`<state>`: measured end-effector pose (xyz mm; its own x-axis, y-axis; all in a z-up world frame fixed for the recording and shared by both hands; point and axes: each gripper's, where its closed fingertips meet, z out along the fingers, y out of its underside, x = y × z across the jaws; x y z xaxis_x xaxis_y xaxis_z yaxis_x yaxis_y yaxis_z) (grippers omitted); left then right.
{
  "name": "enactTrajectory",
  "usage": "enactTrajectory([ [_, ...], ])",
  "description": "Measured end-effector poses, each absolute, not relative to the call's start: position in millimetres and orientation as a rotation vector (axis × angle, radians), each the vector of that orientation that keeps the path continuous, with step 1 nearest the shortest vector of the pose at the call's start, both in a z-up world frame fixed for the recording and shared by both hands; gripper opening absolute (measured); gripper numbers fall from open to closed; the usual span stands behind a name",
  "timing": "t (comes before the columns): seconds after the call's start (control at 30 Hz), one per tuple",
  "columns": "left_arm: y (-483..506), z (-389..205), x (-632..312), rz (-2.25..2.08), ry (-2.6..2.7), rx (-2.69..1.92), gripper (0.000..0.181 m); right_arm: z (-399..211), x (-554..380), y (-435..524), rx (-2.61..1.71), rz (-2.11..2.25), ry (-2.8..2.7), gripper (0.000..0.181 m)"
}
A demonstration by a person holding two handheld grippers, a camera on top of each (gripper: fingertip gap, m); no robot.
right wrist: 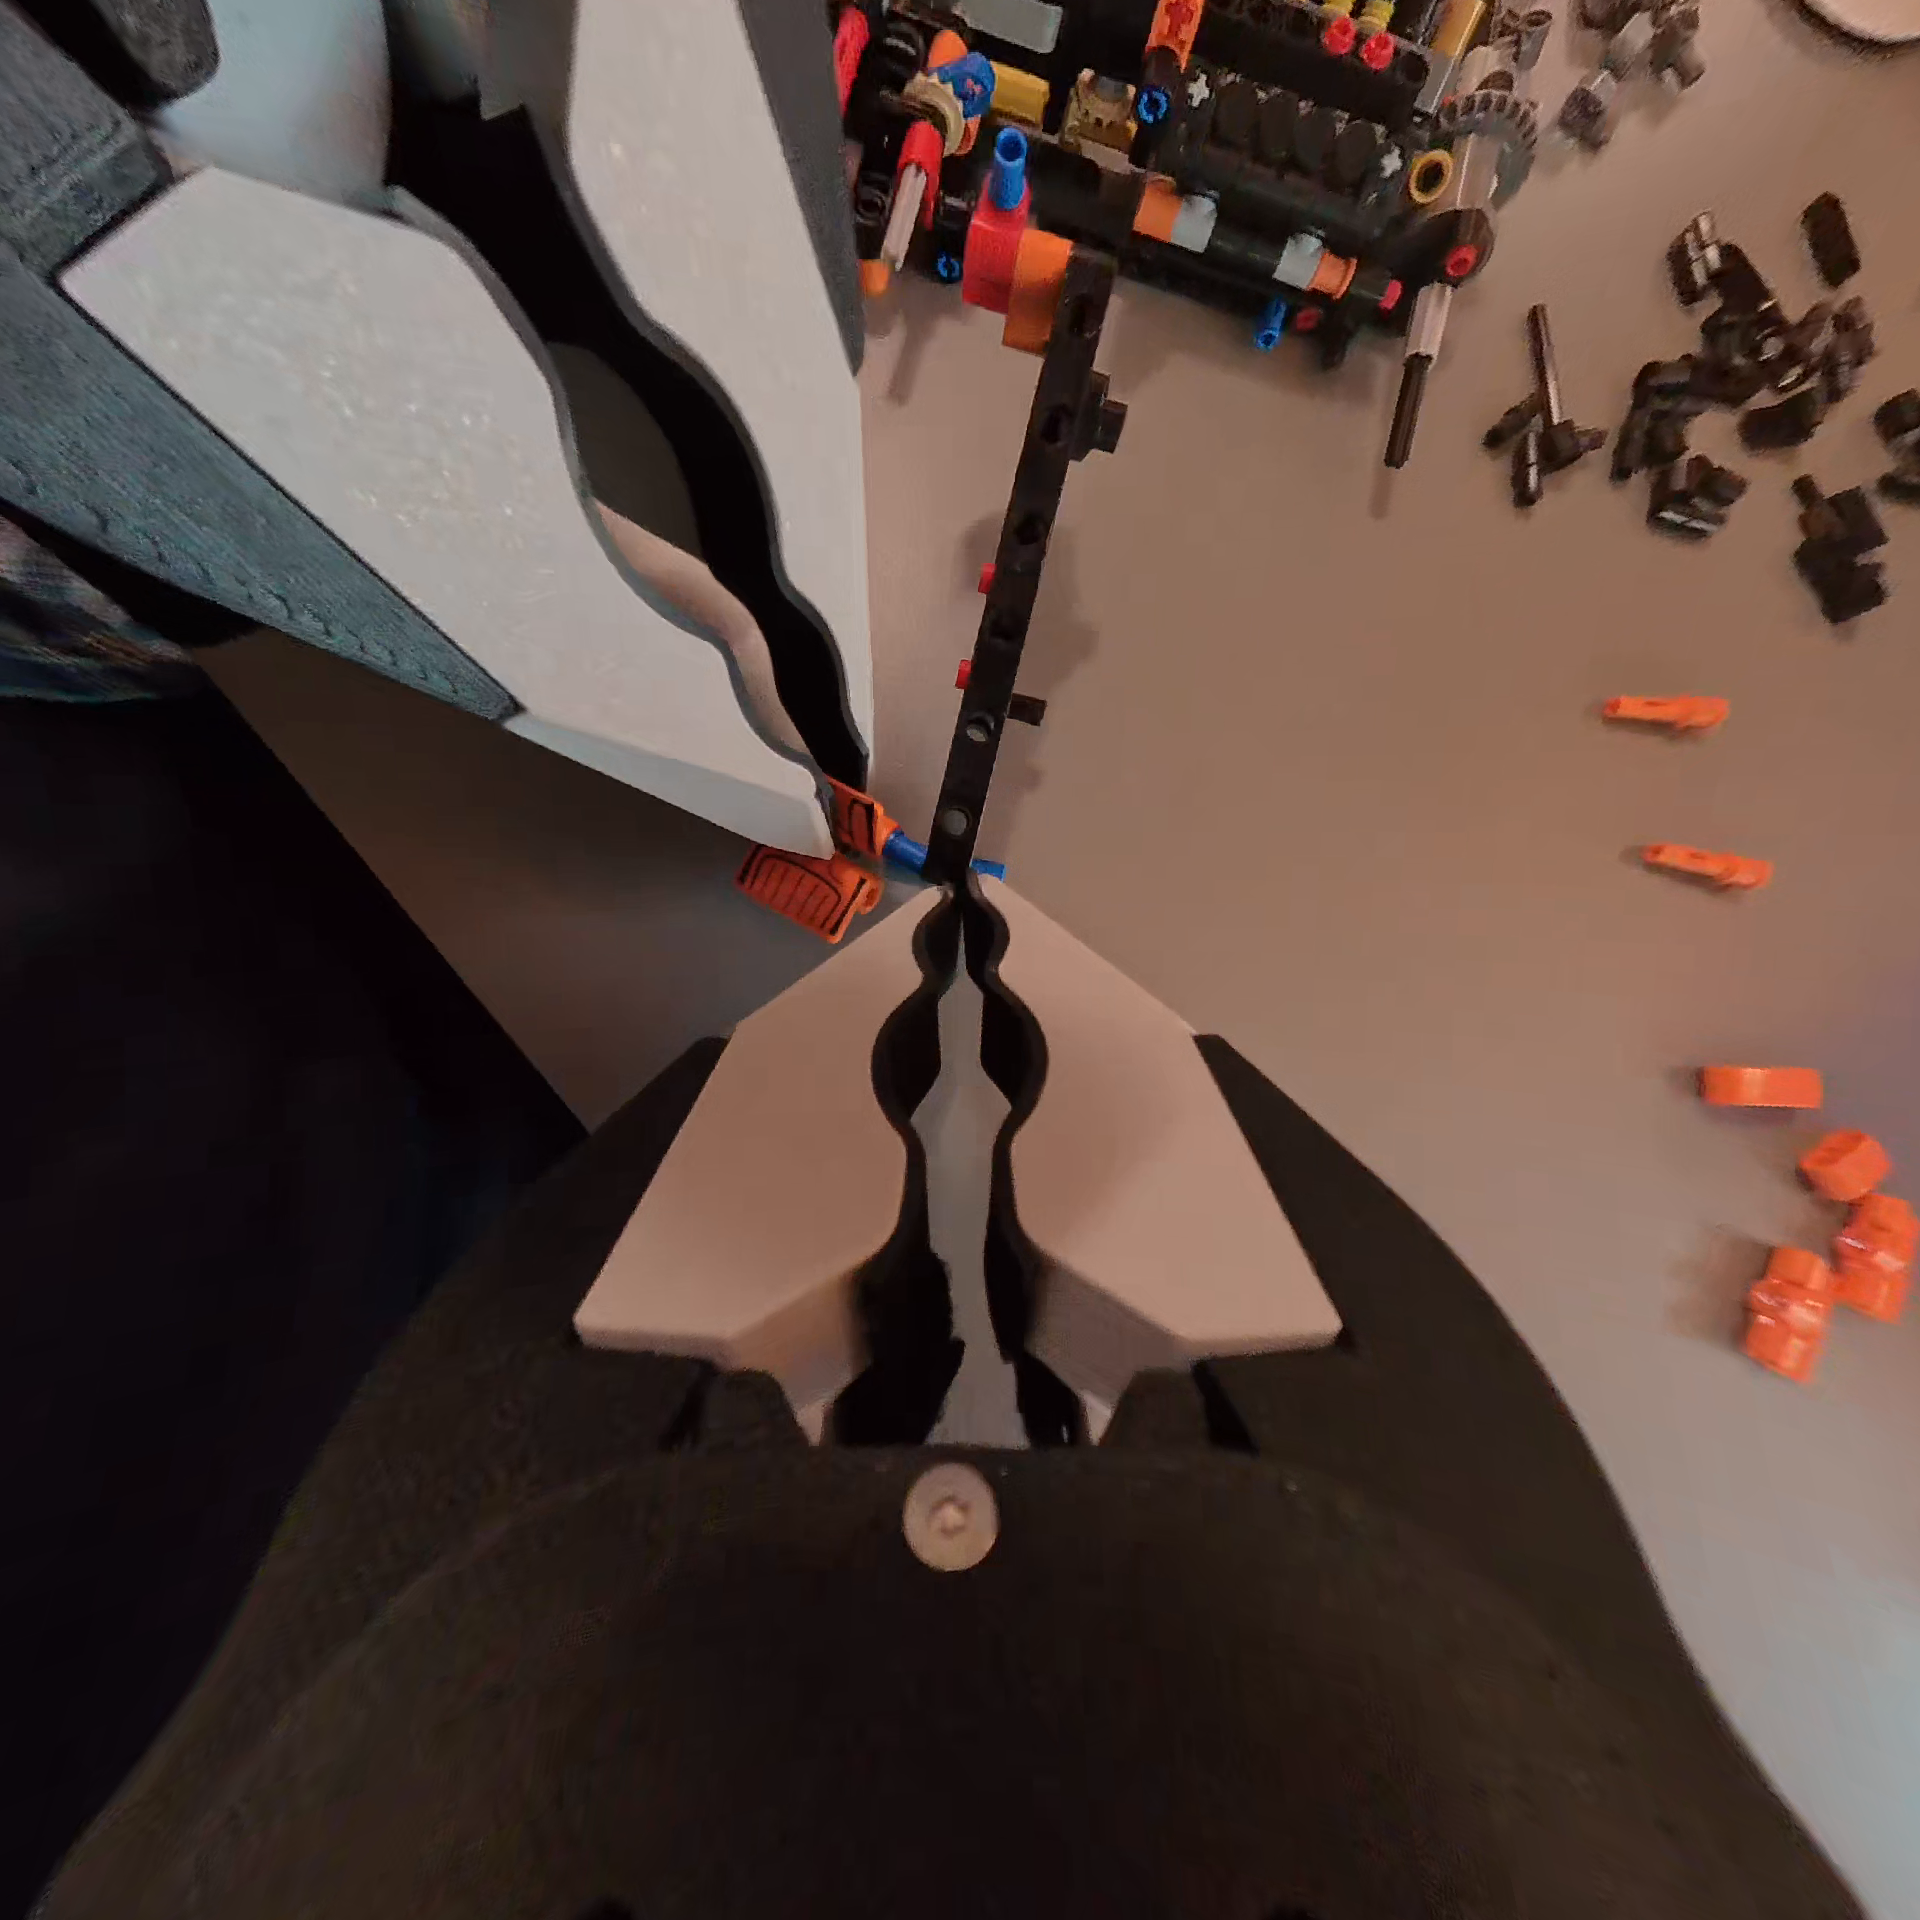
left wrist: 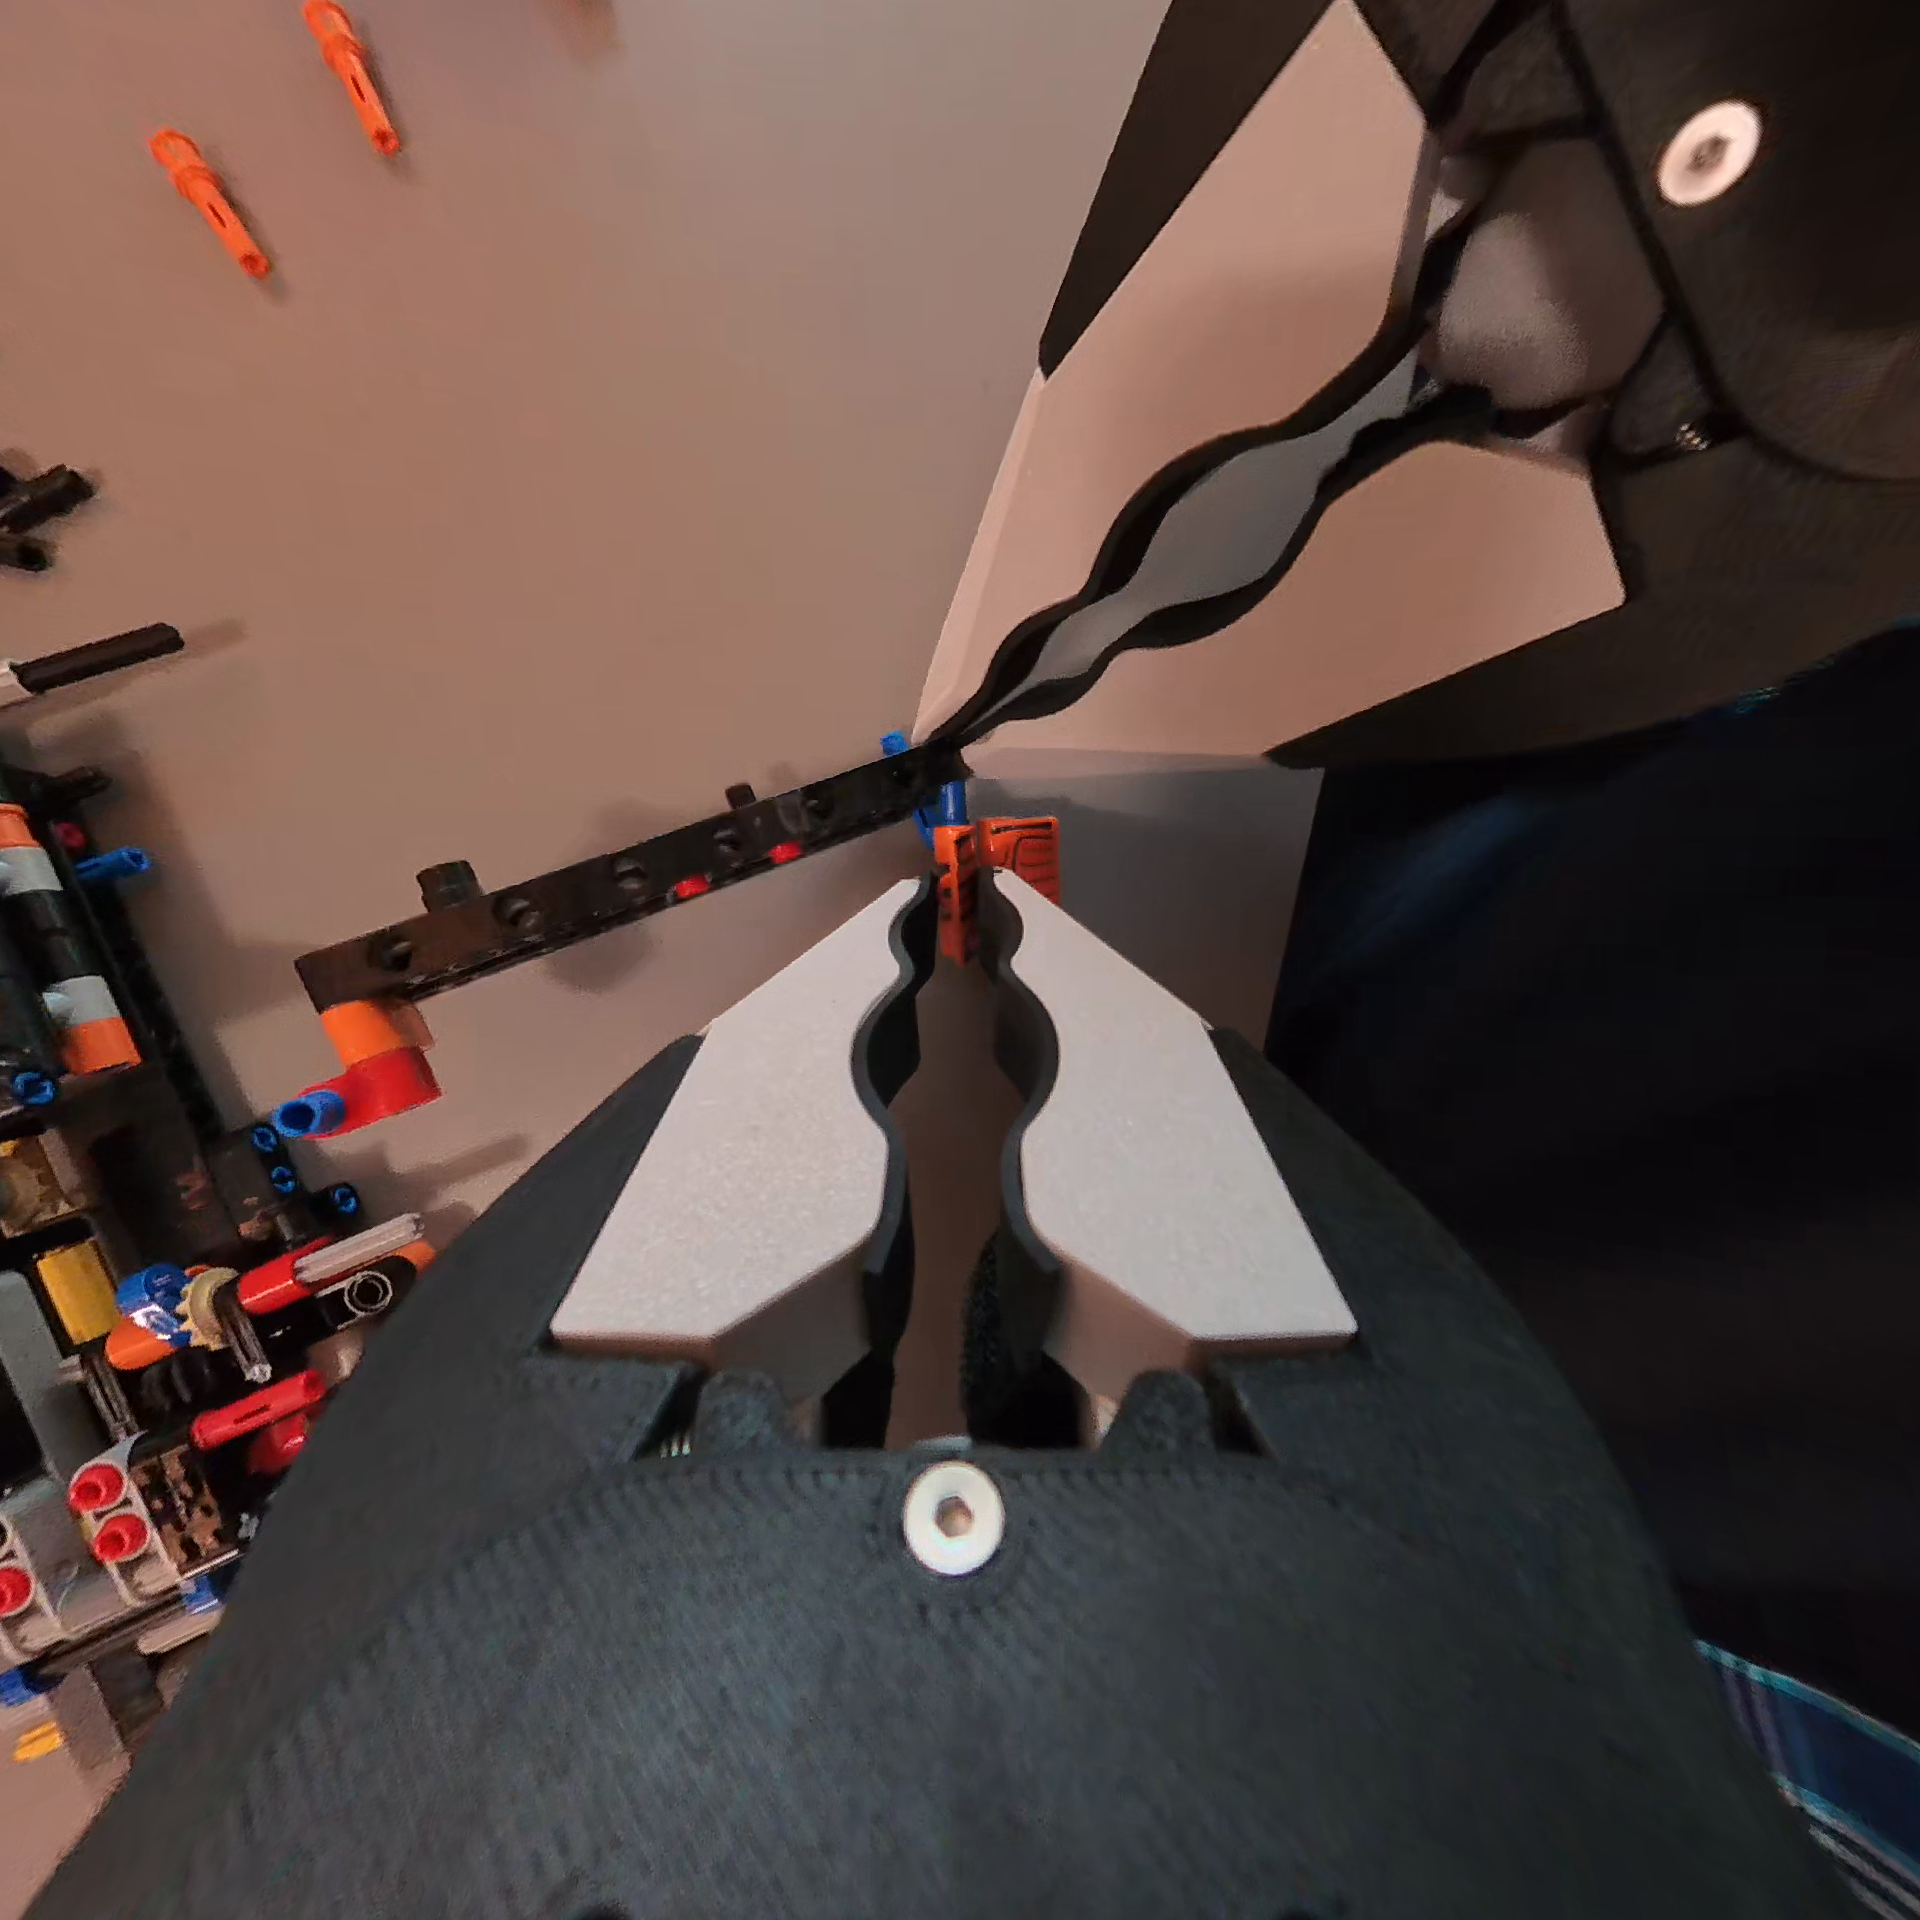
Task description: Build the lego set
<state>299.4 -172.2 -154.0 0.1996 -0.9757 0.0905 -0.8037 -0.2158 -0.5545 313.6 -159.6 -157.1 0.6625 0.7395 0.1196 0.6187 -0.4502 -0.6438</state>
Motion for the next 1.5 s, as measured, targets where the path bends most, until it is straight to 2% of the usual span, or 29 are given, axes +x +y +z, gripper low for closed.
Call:
enactTrajectory([
  [0.37, -171, -154, 289, -0.648, 1.608, -2.157, 0.007, -154, 305, -164, -2.226, 0.598, -1.067, 0.0],
  [0.5, -170, -154, 285, -0.63, 1.611, -2.163, 0.007, -145, 298, -161, -2.113, 0.684, -1.121, 0.005],
  [0.73, -169, -155, 283, -0.606, 1.604, -2.178, 0.007, -136, 295, -159, -1.941, 0.913, -1.228, 0.0],
  [1.5, -162, -154, 289, -0.698, 1.352, -2.163, 0.006, -138, 299, -152, -2.111, 1.264, -1.109, 0.0],
])
